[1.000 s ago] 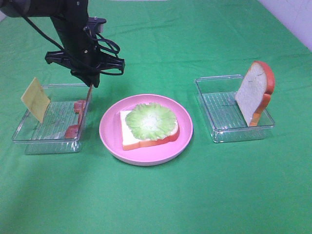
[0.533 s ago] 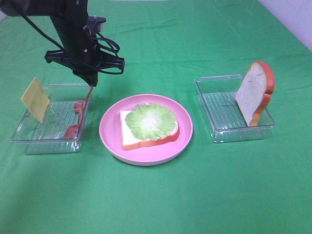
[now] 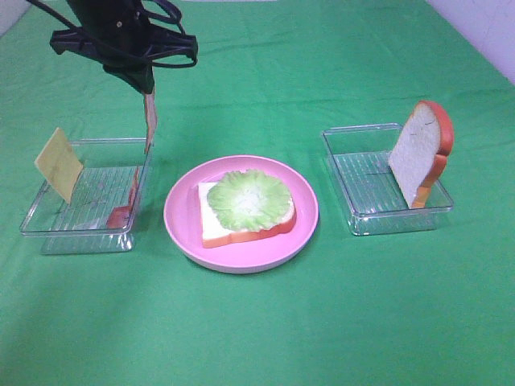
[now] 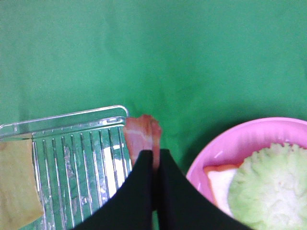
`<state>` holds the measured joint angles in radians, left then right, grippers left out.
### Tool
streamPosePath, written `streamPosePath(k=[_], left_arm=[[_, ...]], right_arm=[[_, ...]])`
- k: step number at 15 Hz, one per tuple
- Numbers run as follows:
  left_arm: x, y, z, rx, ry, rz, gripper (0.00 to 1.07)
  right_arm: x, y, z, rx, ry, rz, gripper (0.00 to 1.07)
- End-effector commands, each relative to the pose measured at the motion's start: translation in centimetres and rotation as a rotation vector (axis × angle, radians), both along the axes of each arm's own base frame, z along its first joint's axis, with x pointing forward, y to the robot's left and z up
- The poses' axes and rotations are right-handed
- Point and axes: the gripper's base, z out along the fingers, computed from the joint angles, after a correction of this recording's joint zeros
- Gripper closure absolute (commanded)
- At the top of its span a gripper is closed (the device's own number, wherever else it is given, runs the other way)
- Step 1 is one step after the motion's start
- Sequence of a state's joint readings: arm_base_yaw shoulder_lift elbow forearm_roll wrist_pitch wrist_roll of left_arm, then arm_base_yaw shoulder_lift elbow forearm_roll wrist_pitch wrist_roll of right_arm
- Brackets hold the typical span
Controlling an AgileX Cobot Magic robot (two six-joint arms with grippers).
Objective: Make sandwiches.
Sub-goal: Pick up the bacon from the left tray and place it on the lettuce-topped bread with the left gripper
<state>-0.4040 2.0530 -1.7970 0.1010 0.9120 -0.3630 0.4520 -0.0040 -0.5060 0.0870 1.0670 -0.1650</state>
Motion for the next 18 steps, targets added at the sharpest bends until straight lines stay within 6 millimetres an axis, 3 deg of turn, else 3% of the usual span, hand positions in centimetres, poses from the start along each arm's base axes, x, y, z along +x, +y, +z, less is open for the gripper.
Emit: streamPosePath(k=[1,7,10,18], left_arm=[[-0.6,-0.3,1.9,-0.064,-0.025,-0.006,1.07],[-1.0,-3.5,3.2,-0.426,-0.036,-0.133,1.07],[-1.7,-4.8,3.3,-0.469,-0.01,-0.226,1.07],[-4.4,-11.2,-2.4,-0.431,0.181,-0.363,1.07]], right_arm=[[-0.3,-0.1,-0.1,0.011,-0.024,0.004,0.31],[-0.3,-0.1,-0.1,0.011,-0.024,0.004,0.31],[-0.3,-0.1,-0.1,0.011,-0.024,0.004,0.31],[-0.3,-0.1,-0.1,0.011,-0.024,0.004,0.31]])
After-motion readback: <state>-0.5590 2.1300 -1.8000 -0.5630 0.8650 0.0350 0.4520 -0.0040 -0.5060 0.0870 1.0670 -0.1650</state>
